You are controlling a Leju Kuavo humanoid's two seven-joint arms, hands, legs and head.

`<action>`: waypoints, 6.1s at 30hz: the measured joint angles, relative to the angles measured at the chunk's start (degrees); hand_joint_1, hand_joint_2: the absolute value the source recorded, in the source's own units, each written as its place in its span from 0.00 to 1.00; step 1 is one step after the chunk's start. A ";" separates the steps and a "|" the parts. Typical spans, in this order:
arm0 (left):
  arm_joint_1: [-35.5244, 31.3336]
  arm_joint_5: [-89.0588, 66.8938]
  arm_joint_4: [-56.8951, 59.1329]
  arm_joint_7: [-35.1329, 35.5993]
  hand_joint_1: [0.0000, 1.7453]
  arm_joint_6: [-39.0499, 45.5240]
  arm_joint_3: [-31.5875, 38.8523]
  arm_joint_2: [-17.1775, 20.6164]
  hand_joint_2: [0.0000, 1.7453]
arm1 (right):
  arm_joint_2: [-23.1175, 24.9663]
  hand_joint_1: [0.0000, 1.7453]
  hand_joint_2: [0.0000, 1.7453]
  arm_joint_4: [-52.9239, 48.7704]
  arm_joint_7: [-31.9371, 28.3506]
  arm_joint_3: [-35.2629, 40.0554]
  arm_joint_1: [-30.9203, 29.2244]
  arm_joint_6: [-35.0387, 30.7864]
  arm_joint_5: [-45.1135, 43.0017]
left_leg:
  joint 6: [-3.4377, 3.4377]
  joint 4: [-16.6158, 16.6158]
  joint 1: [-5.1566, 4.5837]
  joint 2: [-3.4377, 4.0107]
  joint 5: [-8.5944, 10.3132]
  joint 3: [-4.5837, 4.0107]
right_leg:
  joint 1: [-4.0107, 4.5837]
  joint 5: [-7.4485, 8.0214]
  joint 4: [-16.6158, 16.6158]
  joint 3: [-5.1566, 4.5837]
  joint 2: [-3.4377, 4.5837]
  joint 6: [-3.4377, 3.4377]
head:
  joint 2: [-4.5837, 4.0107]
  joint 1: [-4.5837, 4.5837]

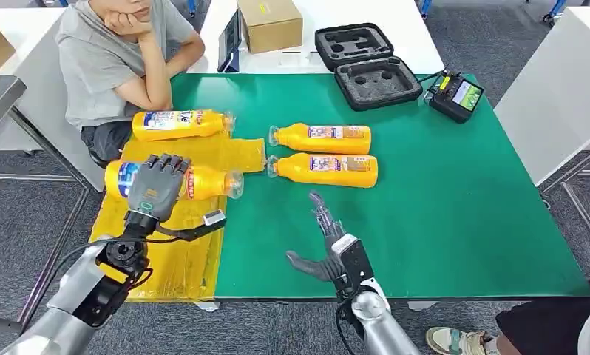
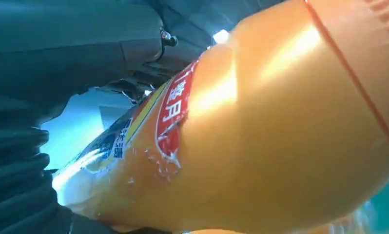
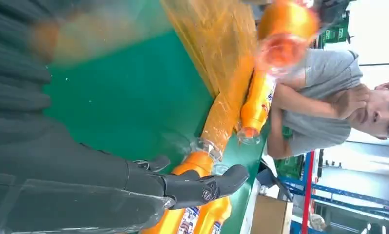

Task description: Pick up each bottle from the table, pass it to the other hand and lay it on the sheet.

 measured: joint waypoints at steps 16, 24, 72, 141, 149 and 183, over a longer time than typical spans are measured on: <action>-3.58 0.31 13.91 -3.26 0.89 -8.31 -3.15 -4.07 1.00 | 0.50 0.00 1.00 1.60 0.00 0.00 -1.18 -0.13 0.07 | 0.00 0.00 -0.01 0.00 0.00 0.00 | -0.01 0.00 -0.01 0.00 0.01 0.00 | 0.00 -0.02; -6.57 0.50 19.32 -3.95 0.73 -8.60 -3.54 -5.62 1.00 | 0.50 0.00 1.00 1.75 0.00 0.00 -1.15 -0.22 0.07 | 0.00 0.01 -0.01 0.01 -0.01 0.00 | -0.01 0.00 -0.02 -0.01 0.01 0.00 | 0.00 -0.02; 3.07 7.96 -6.35 -6.16 0.00 -11.85 -2.74 -1.84 1.00 | -1.03 0.00 1.00 1.51 0.00 -1.70 1.03 -2.36 0.24 | -0.04 0.00 0.01 0.01 -0.06 -0.05 | 0.06 -0.03 -0.02 -0.06 0.00 -0.03 | 0.00 0.00; 23.47 59.47 -27.30 -37.64 0.00 -17.03 9.66 -16.22 1.00 | -7.65 0.00 1.00 -14.88 20.64 3.41 5.95 -18.97 63.82 | -0.03 -0.01 0.00 0.02 -0.10 -0.03 | 0.01 -0.03 -0.04 -0.02 0.06 -0.01 | 0.00 -0.02; 26.41 59.34 -28.52 -37.77 0.00 -16.33 10.07 -16.44 1.00 | -8.94 0.00 1.00 -8.63 23.65 1.97 3.29 -17.16 67.14 | -0.02 -0.01 -0.01 0.01 -0.09 -0.03 | -0.01 -0.02 -0.04 -0.01 0.05 -0.01 | 0.00 0.00; 28.41 59.30 -30.51 -37.00 0.00 -14.78 10.49 -16.63 1.00 | -9.68 0.00 1.00 -1.62 33.88 1.38 -2.08 -19.85 78.82 | -0.02 -0.01 0.00 0.02 -0.09 -0.03 | 0.00 -0.02 -0.04 0.00 0.06 -0.01 | 0.00 -0.02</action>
